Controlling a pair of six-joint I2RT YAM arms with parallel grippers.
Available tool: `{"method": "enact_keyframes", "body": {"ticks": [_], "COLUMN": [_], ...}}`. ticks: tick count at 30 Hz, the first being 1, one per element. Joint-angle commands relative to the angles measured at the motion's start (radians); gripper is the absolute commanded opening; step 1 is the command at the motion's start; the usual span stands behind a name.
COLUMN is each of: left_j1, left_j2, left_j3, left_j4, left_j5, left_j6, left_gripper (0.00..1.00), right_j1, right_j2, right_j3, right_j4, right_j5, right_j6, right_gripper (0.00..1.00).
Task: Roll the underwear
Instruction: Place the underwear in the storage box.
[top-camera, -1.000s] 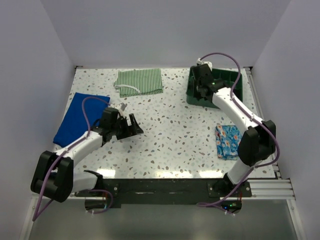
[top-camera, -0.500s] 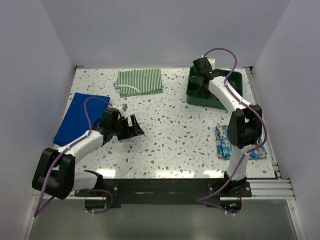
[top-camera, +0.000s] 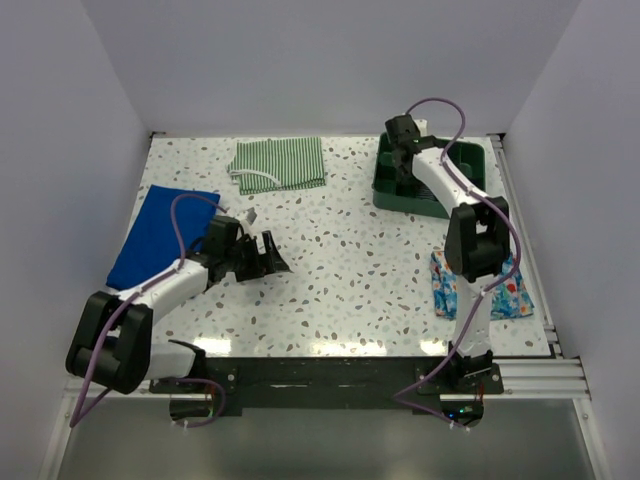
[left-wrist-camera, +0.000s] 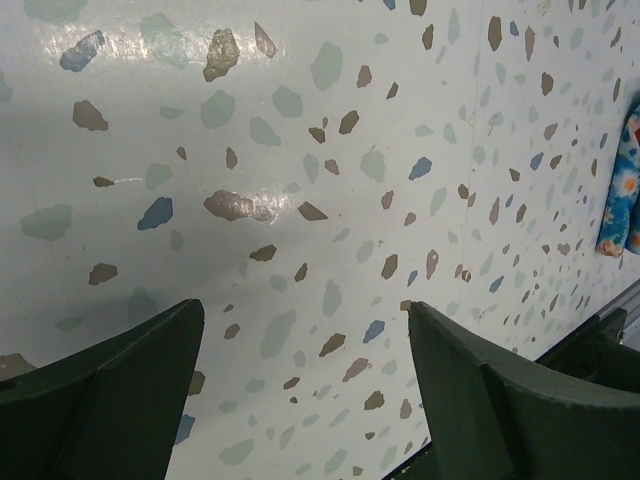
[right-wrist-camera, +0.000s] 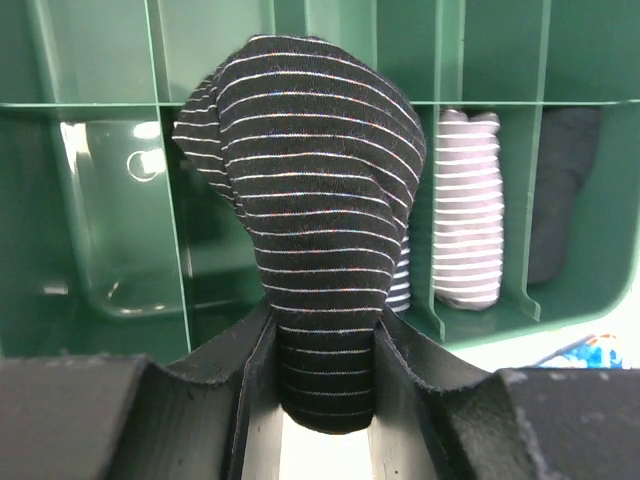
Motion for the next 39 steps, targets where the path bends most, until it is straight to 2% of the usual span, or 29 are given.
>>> {"method": "enact_keyframes", "body": {"ticks": [1,16,20,27,29,39], "left_j1": [0.005,0.005,0.004,0.005,0.005,0.005], "left_j2": [0.012,0.050,0.047,0.050,0.055,0.047], "left_j3": [0.019,0.016,0.005,0.002,0.005,-0.007], "left_j4": [0.031,0.058,0.062,0.077,0.077,0.066], "left_j5": [0.016,0.025,0.025,0.027,0.030,0.025], "left_j6": [0.023,0.016,0.011,0.005,0.005,0.008], "left_gripper": [0.88,0.88,0.87,0.87,0.87,0.87], "right_j1": [0.001,0.017,0.018,0.049,0.049,0.029], "right_j2": [0.021,-0.019,-0.020,-0.024,-0.014,0.056], "right_j3": [0.059,-0.103,-0.119,-0.113,-0.107,-0.085], "right_j4": [0.003,0.123,0.148,0.186,0.175,0.112], "right_j5": [0.006,-0.129,-0.152,-0.101,-0.142,-0.196], "right_j6": [-0.019,-0.082,-0.114,-0.220,-0.244,-0.129], "right_gripper": [0.00,0.00,0.00,0.00,0.00,0.00]}}
